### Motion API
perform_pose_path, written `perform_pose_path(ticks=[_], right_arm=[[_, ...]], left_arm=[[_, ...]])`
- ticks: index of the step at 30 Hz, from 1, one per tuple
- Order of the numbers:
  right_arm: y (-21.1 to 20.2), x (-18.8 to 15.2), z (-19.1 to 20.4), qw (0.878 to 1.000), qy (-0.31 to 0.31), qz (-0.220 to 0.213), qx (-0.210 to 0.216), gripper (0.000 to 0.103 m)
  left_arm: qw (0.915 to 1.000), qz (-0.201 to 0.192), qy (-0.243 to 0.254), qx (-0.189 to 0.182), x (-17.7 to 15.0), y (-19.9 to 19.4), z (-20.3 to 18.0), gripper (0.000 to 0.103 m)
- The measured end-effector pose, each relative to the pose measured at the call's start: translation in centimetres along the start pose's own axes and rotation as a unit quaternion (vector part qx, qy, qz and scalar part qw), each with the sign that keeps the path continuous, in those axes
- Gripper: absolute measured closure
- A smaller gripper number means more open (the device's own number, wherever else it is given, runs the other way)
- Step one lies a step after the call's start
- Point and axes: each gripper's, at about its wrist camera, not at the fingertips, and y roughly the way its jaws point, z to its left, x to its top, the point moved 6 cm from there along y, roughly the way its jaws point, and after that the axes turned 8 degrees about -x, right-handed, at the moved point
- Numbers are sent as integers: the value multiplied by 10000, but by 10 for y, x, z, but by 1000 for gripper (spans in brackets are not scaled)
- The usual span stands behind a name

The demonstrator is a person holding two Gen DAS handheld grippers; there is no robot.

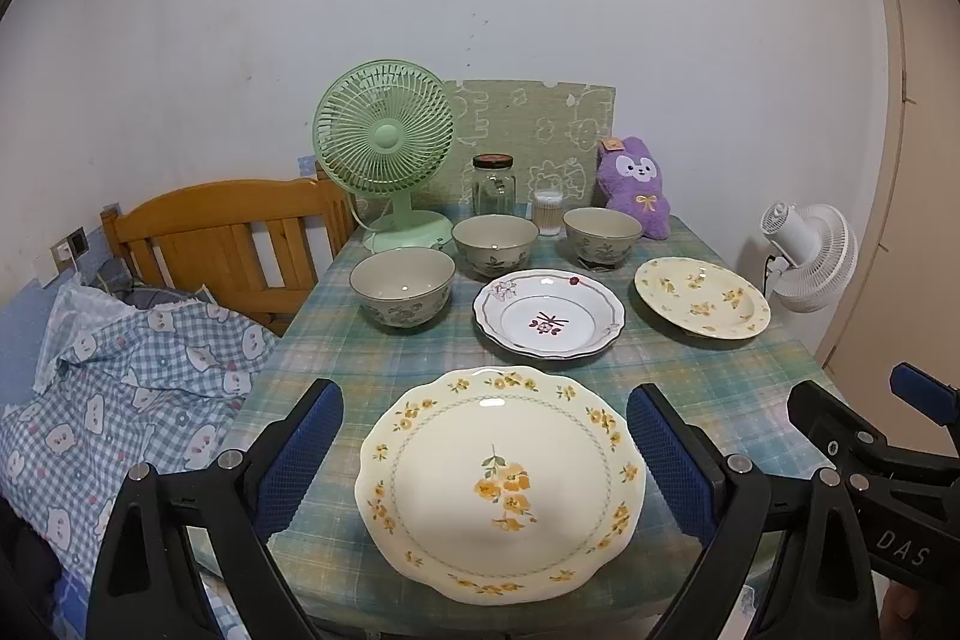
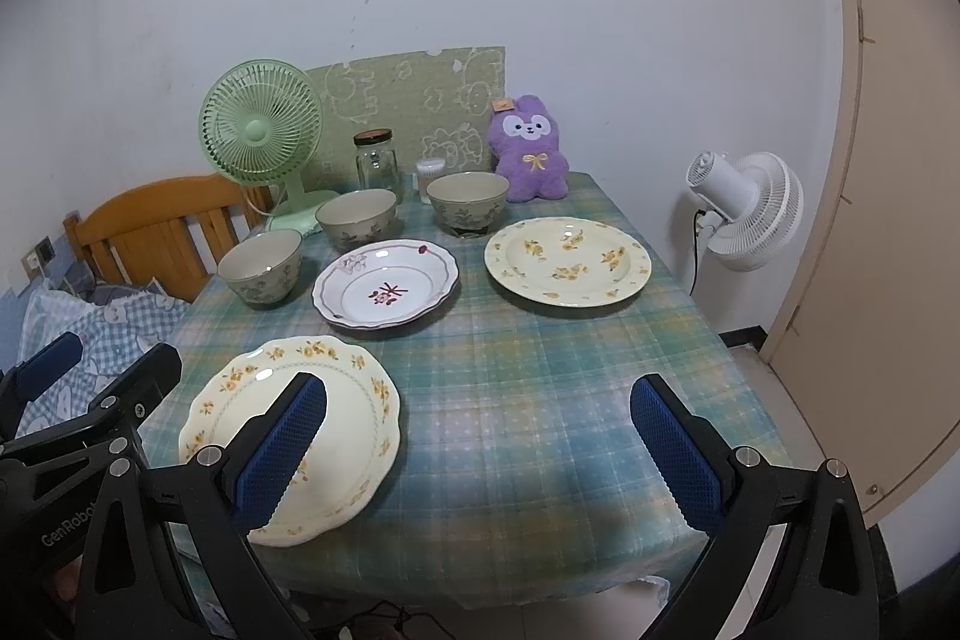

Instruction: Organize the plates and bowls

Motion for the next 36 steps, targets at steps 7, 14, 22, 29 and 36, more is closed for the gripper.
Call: perform_pose_path(ticks=[7,14,22,29,36], right_arm=[[2,0,0,10000,11,20,-19,1],[4,-1,-3,10000,21,38,-36,1],[5,-1,-3,10000,12,34,-25,1],[5,0,-2,10000,28,37,-37,1],[12,5,11,9999,-32,151,47,6]], left_arm=[[10000,-7,1,-1,-1,0,0,7],[10000,-7,6,-6,-1,0,0,7],[10000,-1,-4,1,-1,0,0,7],[10000,41,10,-10,-3,2,0,9],[9999,146,7,76,-8,8,7,12]])
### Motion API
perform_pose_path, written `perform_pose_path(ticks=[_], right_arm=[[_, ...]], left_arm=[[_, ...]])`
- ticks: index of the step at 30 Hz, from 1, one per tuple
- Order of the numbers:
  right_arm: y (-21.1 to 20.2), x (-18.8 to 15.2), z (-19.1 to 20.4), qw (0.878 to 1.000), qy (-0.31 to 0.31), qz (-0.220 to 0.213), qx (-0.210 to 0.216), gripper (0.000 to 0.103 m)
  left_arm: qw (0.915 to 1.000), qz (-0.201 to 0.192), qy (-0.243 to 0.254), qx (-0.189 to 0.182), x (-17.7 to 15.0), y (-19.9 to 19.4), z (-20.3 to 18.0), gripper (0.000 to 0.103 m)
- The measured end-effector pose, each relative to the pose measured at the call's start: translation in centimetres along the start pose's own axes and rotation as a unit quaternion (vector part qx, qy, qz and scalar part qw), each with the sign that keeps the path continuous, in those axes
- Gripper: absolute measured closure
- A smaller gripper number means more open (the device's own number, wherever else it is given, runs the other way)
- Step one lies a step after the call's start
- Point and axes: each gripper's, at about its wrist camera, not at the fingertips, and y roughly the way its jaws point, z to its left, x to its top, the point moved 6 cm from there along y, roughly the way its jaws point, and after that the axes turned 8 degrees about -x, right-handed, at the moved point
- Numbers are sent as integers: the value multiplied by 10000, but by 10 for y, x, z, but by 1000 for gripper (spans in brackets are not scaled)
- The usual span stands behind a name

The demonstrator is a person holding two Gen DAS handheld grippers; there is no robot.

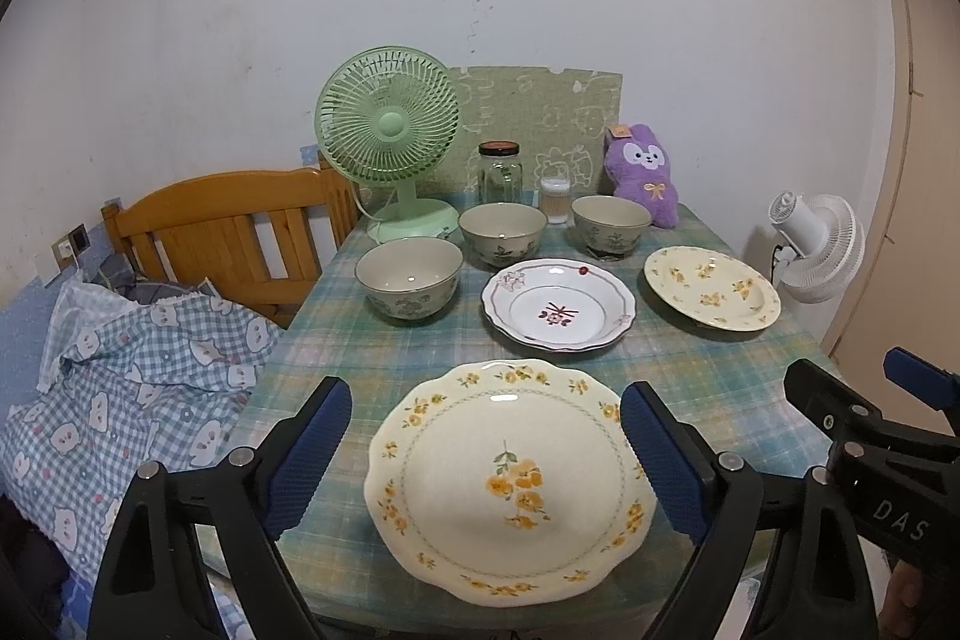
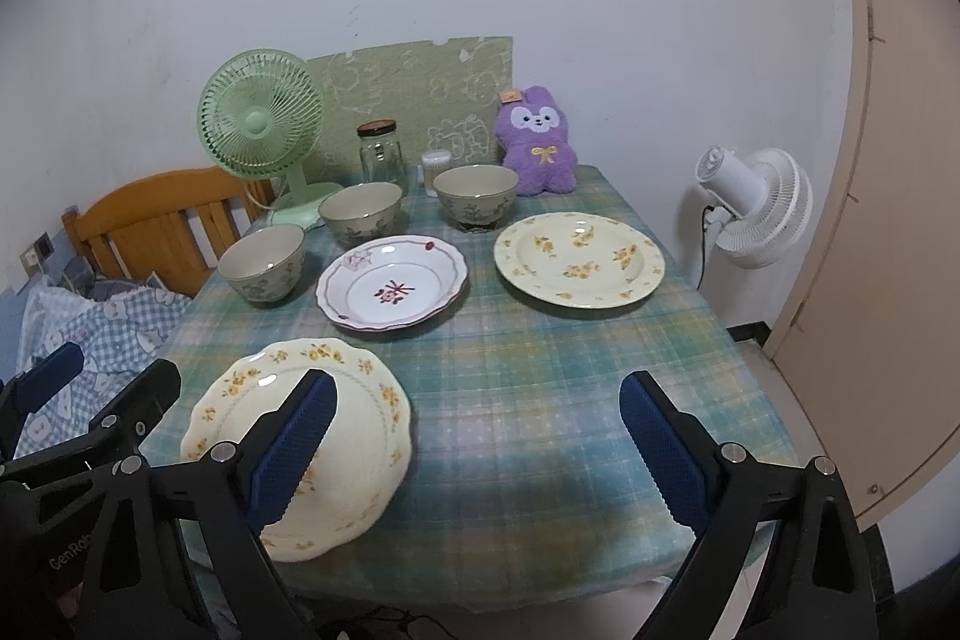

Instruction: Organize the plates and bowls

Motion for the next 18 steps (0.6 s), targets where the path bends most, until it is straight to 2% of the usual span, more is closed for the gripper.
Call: perform_pose_path(ticks=[6,10,14,18], right_arm=[[15,4,23,9998,-134,148,57,7],[31,3,41,9992,-228,310,101,10],[54,-4,59,9979,-312,554,108,12],[74,-11,72,9960,-325,829,97,13]], left_arm=[[9997,196,-126,32,-2,16,15,17],[9987,464,-197,56,-6,35,28,21],[9975,673,-208,85,-12,53,40,25],[9954,925,-225,88,-20,70,53,26]])
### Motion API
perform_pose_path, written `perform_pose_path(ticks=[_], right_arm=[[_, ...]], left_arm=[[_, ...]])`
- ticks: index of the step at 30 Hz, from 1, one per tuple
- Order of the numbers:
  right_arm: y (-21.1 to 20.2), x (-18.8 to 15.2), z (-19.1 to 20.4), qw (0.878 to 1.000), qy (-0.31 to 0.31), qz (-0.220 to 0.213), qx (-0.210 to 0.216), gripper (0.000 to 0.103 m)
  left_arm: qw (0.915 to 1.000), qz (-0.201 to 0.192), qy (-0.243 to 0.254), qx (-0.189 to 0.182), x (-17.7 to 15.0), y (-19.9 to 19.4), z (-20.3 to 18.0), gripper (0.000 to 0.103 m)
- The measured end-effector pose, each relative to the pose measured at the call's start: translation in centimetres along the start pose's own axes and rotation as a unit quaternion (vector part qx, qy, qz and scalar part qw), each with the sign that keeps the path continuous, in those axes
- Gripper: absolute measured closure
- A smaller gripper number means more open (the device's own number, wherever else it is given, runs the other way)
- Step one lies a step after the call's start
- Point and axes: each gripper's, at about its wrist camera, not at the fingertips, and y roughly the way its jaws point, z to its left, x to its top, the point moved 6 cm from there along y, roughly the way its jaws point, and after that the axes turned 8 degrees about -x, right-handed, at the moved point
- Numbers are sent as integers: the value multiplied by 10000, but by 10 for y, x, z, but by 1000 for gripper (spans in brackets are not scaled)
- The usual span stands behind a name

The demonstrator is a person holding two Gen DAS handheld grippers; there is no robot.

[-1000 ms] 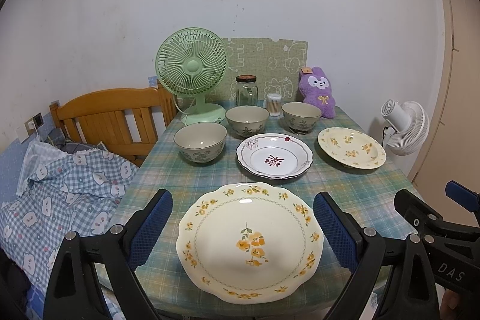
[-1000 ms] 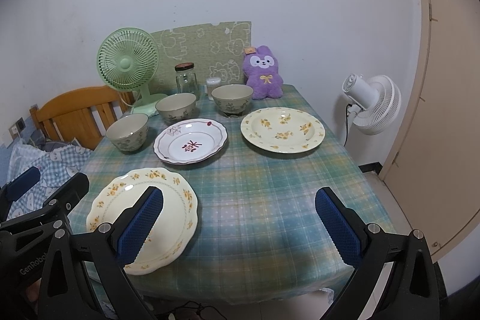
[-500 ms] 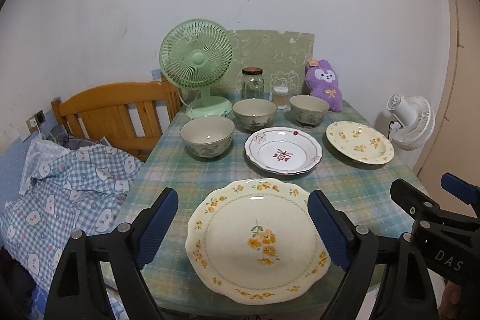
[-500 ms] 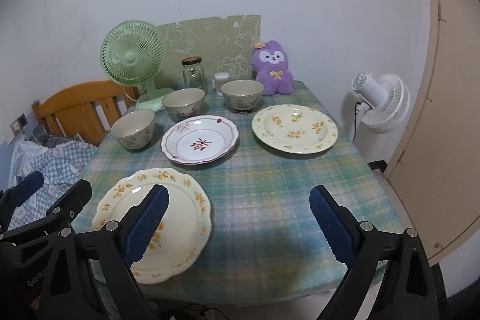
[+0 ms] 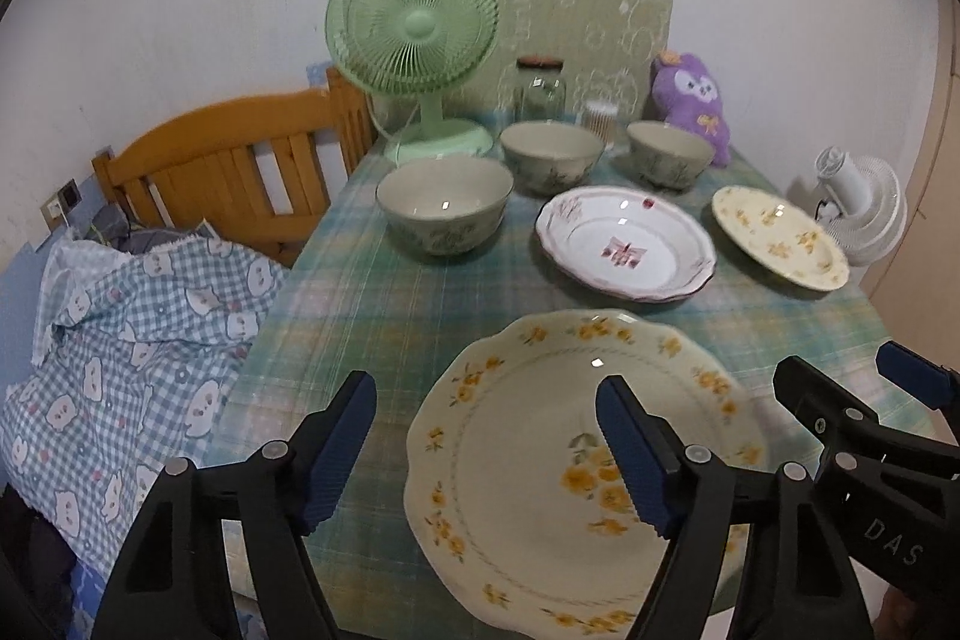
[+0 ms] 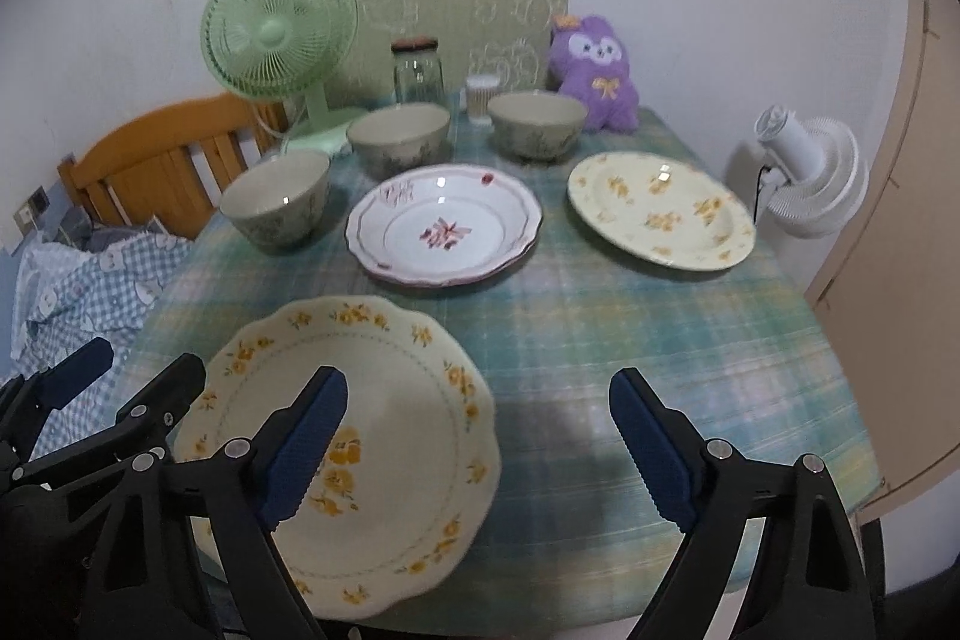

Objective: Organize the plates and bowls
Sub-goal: 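Lower the left gripper onto the large yellow-flowered plate's rim and grasp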

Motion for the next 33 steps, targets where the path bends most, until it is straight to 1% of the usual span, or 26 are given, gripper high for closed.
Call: perform_pose_path(ticks=[2,4,8,10,12,14,16,17,21,24,26,33], right_arm=[[9,-2,6,9999,-17,130,-17,15],[21,-4,12,9995,-44,294,-43,15],[41,-12,21,9983,-84,562,-118,16],[50,-16,23,9974,-74,702,-164,20],[61,-20,24,9956,-18,905,-222,22],[72,-23,23,9934,37,1106,-315,26],[80,-28,23,9906,70,1317,-356,31],[82,-29,23,9897,84,1388,-354,32],[93,-33,24,9852,126,1661,-409,33],[99,-36,25,9824,149,1810,-431,35],[101,-38,25,9809,183,1884,-450,35],[103,-37,27,9774,232,2040,-508,37]], left_arm=[[9999,150,-50,5,-2,10,7,26],[9995,311,-89,18,-4,20,11,27],[9975,680,-179,-18,-12,42,20,35],[9961,850,-227,-63,-16,52,25,36],[9948,979,-262,-91,-17,61,29,38],[9941,1049,-242,-93,-17,69,32,43],[9927,1176,-243,-148,-18,77,34,44],[9918,1244,-243,-184,-18,80,35,47],[9871,1557,-211,-316,-21,93,37,56],[9844,1673,-176,-517,-20,100,35,56],[9836,1709,-89,-573,-19,102,32,56],[9803,1873,102,-615,-18,105,28,53]])
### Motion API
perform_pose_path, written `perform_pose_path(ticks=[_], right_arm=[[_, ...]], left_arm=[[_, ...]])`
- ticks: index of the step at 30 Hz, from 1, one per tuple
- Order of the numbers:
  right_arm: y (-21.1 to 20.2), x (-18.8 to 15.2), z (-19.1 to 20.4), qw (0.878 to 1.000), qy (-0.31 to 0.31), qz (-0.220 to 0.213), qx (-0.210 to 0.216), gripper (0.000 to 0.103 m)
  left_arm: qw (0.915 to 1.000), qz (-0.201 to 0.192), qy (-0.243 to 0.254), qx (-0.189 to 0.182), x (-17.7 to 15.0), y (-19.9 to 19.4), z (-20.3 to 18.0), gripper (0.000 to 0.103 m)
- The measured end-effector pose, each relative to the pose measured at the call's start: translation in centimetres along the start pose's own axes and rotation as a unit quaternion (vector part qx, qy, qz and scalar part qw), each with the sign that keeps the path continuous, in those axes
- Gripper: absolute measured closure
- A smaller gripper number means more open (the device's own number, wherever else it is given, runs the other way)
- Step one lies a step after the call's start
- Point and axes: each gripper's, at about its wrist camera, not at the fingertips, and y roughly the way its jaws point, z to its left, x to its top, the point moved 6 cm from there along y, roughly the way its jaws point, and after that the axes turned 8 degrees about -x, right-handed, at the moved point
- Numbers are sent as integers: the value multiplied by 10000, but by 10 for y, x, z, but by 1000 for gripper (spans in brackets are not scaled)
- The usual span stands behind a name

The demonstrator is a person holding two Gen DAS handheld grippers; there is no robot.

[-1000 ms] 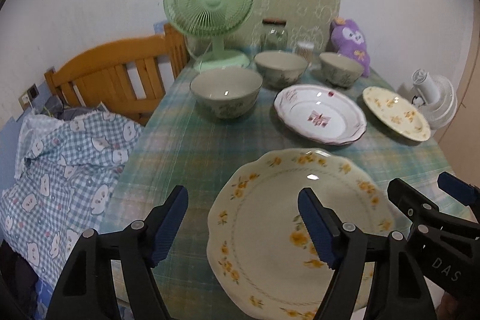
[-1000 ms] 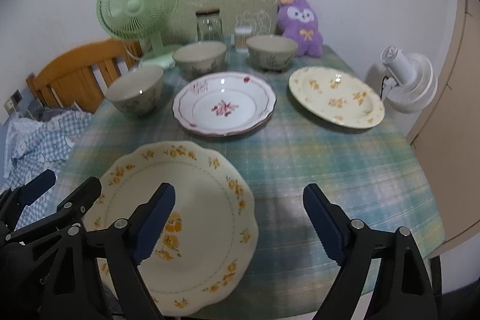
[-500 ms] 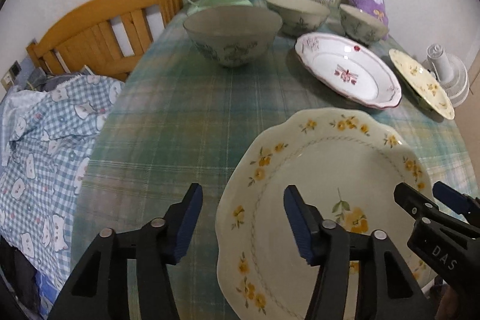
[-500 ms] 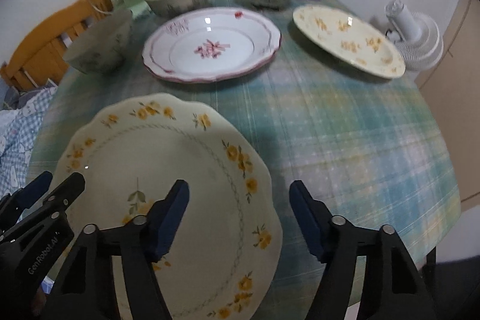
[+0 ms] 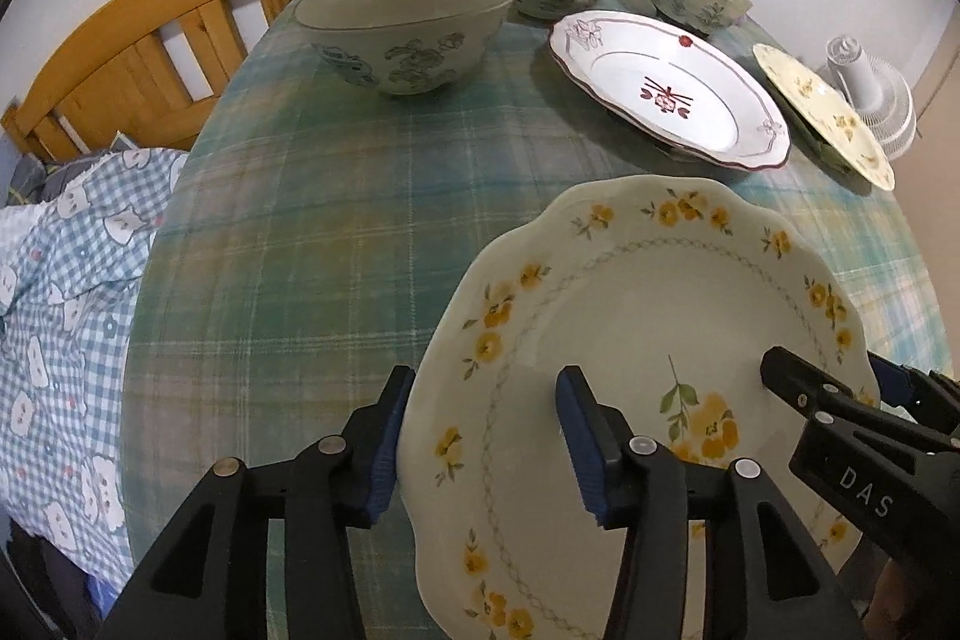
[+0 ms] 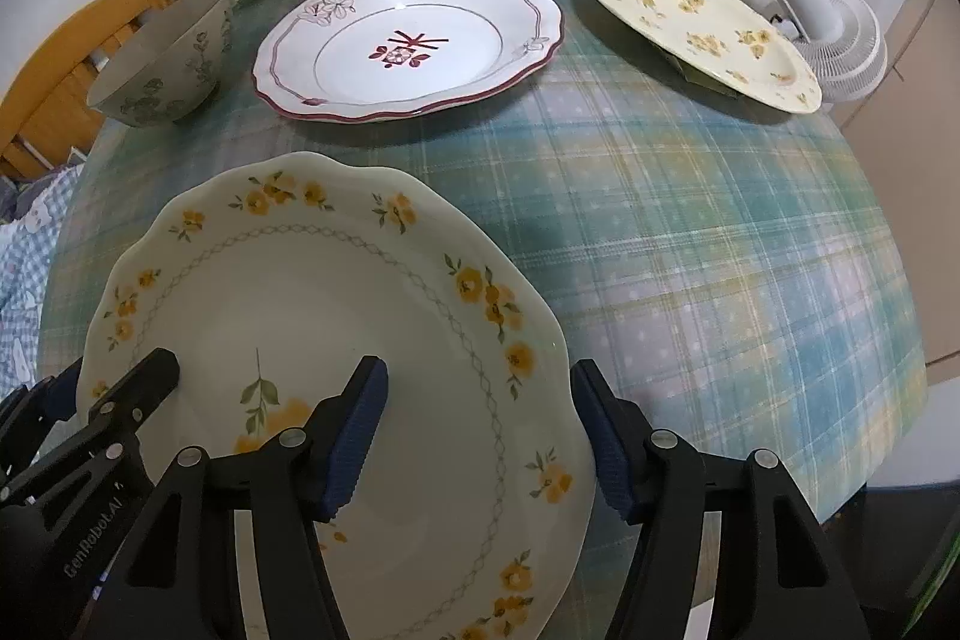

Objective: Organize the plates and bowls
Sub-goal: 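Lower the left gripper onto the large yellow-flowered plate's rim and grasp, then lift the held plate and carry it toward the yellow-flowered deep plate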

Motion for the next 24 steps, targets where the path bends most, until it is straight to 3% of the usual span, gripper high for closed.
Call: perform_pose_path(ticks=[12,24], right_arm=[[-8,5,-13,10000,-22,18,-48,37],[-7,27,-74,9995,-175,-147,237,37]], left_arm=[[9997,87,201,55,9,-4,-15,53],[9997,-125,52,212,27,-4,-69,53]])
